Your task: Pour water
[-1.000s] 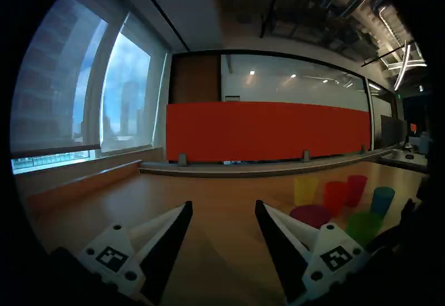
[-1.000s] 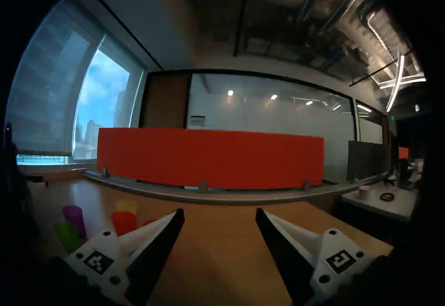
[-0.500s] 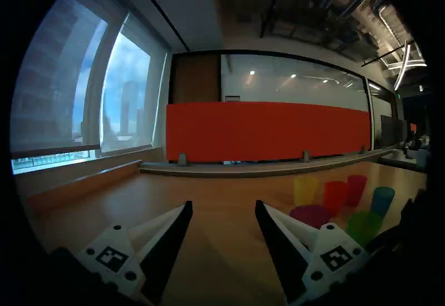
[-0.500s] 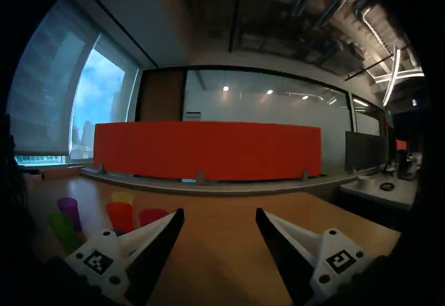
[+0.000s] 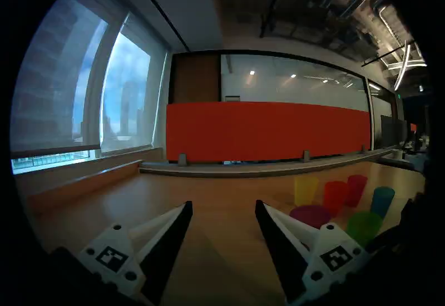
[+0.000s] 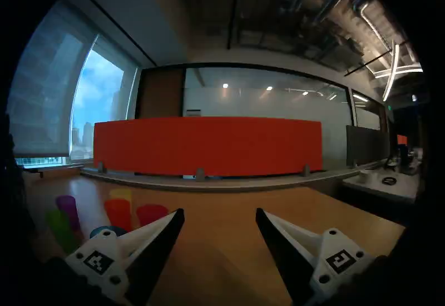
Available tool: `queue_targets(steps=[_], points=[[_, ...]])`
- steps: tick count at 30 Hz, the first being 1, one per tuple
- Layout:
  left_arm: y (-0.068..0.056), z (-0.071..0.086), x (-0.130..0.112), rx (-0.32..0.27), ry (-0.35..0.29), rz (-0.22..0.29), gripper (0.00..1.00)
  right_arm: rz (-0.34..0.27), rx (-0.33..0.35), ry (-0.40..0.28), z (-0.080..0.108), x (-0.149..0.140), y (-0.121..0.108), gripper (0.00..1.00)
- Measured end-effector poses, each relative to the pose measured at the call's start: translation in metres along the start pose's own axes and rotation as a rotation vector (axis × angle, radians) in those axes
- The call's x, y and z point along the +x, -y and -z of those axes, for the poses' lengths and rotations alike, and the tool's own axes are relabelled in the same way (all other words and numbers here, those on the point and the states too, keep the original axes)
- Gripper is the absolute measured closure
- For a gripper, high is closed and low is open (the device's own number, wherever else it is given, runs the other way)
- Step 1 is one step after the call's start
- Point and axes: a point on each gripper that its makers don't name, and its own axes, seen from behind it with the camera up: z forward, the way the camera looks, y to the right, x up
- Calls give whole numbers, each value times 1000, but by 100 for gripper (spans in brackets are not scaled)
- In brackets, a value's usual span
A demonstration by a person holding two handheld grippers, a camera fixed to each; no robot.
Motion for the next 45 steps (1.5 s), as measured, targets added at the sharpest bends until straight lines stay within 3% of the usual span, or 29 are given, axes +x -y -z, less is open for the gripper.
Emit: queue_targets(steps=[45], points=[[0, 0, 0, 0, 0, 0, 17, -8, -1, 32, -1, -14, 1, 0]])
